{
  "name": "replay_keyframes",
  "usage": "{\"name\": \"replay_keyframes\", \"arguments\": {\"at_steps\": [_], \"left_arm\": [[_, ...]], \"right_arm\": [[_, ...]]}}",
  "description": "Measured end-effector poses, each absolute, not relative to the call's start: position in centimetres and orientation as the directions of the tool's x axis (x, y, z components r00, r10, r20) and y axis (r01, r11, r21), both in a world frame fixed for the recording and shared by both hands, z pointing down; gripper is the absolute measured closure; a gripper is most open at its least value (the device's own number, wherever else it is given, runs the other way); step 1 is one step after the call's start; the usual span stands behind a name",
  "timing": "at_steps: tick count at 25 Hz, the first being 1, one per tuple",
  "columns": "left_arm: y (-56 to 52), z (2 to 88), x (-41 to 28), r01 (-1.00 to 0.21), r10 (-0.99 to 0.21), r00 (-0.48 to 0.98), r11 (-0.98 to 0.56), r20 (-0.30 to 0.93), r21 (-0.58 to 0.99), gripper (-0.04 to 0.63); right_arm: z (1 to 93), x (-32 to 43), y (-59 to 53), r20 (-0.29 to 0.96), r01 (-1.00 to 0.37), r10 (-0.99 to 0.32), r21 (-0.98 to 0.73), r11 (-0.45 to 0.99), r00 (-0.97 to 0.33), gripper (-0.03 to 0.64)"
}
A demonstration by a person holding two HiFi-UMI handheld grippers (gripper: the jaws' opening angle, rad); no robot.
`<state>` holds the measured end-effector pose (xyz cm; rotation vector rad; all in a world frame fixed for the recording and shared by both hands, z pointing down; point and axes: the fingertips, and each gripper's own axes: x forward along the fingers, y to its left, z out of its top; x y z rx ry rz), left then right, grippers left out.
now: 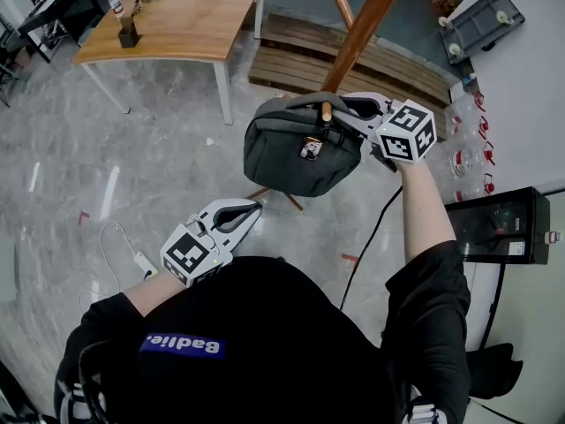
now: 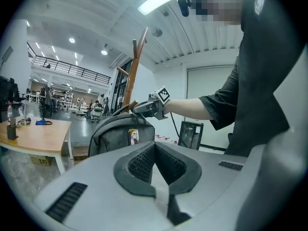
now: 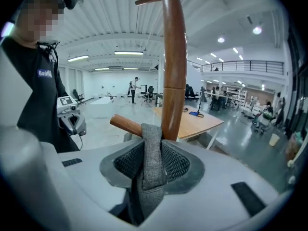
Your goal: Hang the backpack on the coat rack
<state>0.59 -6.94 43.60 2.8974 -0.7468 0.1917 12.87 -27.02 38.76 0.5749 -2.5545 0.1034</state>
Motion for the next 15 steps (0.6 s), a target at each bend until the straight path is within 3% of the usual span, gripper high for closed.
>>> {"name": "replay_keyframes", "arguments": {"at_steps": [9,15], "left_arm": [[-5.8,42.9,1.2,-0.438,-0.424,0.895,-0.894,0.139,0.094,0.588],[-5.2,42.2,1.7,-0.397,-0.386,0.914,-0.914,0.127,0.079,0.588]], "right_arm": [[38.0,13.7,-25.8,0.511,-0.505,-0.724,0.518,0.690,-0.464,0.512],[36.0,13.5,-21.2,0.432,-0.569,-0.819,0.589,0.574,-0.379,0.512]]}}
